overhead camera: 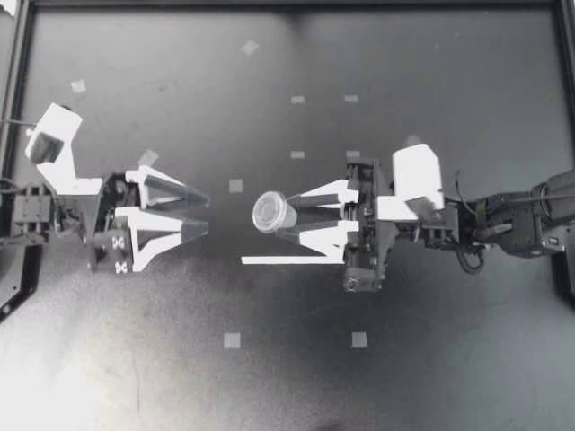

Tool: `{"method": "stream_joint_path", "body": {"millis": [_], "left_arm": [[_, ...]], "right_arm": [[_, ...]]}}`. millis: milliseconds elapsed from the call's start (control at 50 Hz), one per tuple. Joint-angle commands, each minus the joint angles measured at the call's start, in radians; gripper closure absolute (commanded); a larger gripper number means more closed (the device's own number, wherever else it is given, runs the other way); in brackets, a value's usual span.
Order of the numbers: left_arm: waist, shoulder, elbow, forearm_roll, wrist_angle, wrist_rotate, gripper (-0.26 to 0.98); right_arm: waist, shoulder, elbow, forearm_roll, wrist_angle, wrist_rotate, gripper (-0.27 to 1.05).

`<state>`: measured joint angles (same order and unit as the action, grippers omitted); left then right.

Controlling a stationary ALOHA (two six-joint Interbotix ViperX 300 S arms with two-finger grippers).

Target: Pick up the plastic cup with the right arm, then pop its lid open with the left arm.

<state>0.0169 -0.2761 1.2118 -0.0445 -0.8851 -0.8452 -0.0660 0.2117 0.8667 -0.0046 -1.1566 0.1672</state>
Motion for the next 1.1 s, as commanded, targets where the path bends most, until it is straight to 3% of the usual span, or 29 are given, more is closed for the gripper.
{"method": "stream_joint_path", "body": {"millis": [0,180,280,380,640,820,1080], "left_arm": [[-0.003,0.035,-0.04,0.0,-0.081,-0.121,-0.03],[-0.003,0.179,-0.117,0.041,-0.261,-0.413,-0.03],[-0.003,0.242,-0.153,0.101,-0.285,-0.48,-0.02],[-0.003,0.265,-0.167,0.12,-0.285,-0.486,-0.02],[-0.003,0.221,-0.172,0.12,-0.285,-0.474,-0.02],[-0.003,0.137,-0.207,0.121,-0.279,-0.364,-0.02],[-0.002,0.041,-0.166,0.115,-0.137,-0.195,-0.02]], "right_arm": [[0.0,0.008,-0.008,-0.017,-0.133,0.0,0.5],[0.0,0.072,-0.011,-0.063,-0.265,0.02,0.5],[0.002,0.074,-0.011,-0.071,-0.272,0.029,0.5],[0.0,0.066,-0.011,-0.071,-0.264,0.029,0.5],[0.008,0.084,-0.006,-0.071,-0.12,0.048,0.5],[0.044,0.129,0.003,-0.071,-0.034,0.123,0.5],[0.057,0.057,0.011,-0.071,-0.009,0.124,0.5]]}}
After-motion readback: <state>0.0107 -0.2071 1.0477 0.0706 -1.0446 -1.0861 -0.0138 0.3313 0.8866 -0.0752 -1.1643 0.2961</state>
